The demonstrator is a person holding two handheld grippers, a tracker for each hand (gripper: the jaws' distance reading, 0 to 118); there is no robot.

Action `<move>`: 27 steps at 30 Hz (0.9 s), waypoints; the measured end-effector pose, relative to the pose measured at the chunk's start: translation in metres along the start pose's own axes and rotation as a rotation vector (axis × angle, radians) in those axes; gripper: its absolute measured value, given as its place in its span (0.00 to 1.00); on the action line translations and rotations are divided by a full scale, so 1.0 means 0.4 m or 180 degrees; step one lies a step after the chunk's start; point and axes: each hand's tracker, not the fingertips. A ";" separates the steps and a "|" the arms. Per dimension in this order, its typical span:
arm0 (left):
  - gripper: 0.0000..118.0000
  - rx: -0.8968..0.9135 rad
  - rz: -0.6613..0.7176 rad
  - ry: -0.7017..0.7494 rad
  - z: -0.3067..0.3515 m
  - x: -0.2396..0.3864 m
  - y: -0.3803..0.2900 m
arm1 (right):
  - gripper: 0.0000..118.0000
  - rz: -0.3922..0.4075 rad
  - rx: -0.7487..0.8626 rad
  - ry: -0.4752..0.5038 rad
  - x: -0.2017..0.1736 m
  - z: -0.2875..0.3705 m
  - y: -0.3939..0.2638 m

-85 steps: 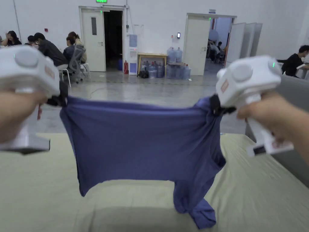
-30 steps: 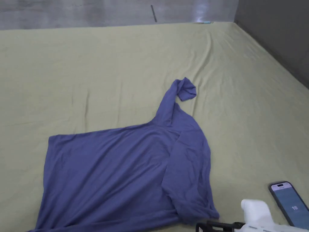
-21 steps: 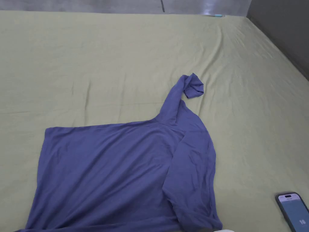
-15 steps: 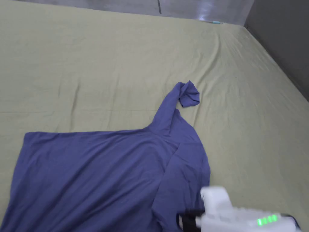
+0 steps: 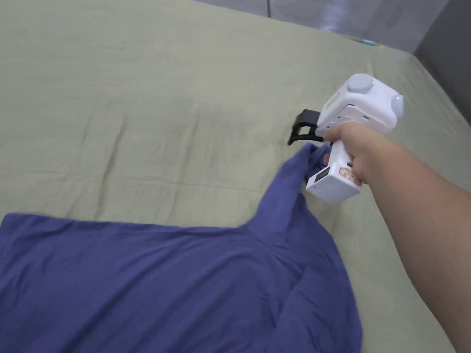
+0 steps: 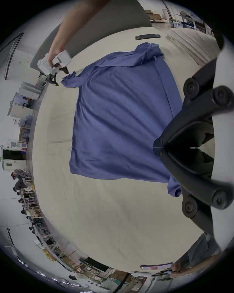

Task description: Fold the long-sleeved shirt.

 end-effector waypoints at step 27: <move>0.00 0.0209 0.0079 -0.0404 0.158 0.066 -0.098 | 0.06 0.1027 0.0974 0.0538 0.212 0.548 -0.900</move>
